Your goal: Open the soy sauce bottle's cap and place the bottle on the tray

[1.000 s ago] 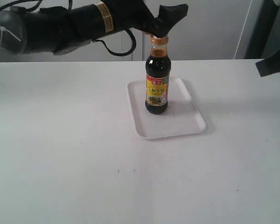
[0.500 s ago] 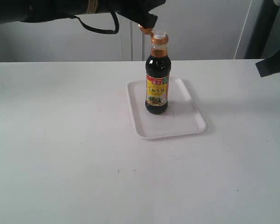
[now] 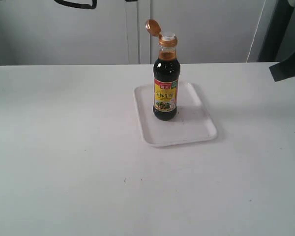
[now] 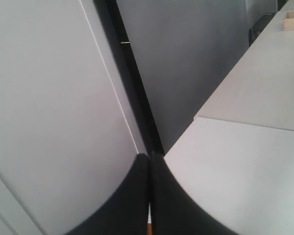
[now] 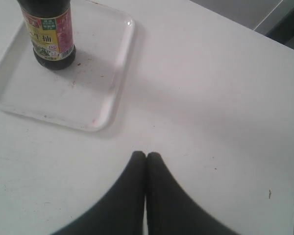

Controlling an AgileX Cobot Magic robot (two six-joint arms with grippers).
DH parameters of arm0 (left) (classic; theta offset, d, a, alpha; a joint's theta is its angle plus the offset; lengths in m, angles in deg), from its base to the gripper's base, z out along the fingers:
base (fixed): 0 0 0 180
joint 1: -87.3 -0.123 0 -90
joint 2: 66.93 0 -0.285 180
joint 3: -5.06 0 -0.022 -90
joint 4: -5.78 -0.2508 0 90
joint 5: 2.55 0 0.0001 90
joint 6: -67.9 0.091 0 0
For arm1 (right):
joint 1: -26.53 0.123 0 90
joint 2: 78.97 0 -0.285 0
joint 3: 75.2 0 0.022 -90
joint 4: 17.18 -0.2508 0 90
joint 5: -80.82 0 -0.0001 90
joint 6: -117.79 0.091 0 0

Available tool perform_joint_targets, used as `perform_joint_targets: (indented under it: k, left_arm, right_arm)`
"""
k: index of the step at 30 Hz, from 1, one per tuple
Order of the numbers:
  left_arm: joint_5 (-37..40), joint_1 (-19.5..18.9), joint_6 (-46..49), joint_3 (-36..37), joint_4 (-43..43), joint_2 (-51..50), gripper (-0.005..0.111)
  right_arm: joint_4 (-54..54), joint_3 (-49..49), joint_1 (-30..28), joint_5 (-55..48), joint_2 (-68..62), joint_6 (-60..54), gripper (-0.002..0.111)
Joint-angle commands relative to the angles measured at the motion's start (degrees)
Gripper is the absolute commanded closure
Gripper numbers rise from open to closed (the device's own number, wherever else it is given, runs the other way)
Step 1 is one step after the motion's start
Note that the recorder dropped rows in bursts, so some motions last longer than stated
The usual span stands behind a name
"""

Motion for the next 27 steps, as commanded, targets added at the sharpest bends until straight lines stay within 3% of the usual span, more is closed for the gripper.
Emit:
perform_joint_targets:
  k: [1,6,14,19,22,27]
  left_arm:
    - [-0.8,-2.6,-1.6,0.0,-0.7,3.2,0.107]
    - [-0.7,-4.7,-1.9,0.0,-0.7,6.5,0.107]
    - [5.6,-12.2,-1.8,0.0,-0.7,9.1,0.107]
    - [23.2,-17.7,10.1,0.5,-0.7,9.1,0.107]
    - [38.6,-18.0,18.0,0.5,-0.7,9.1,0.107]
    - [54.5,-17.9,19.7,0.5,0.3,9.1,0.107]
  right_arm:
    - [-0.4,-0.2,-0.5,0.0,0.4,0.0,0.108]
    - [-0.4,-0.2,-0.5,0.0,0.4,0.0,0.108]
    - [-0.4,-0.2,-0.5,0.0,0.4,0.0,0.108]
    - [-0.4,-0.2,-0.5,0.0,0.4,0.0,0.108]
    - [-0.4,-0.2,-0.5,0.0,0.4,0.0,0.108]
    - [-0.4,-0.2,-0.5,0.3,0.4,0.0,0.108]
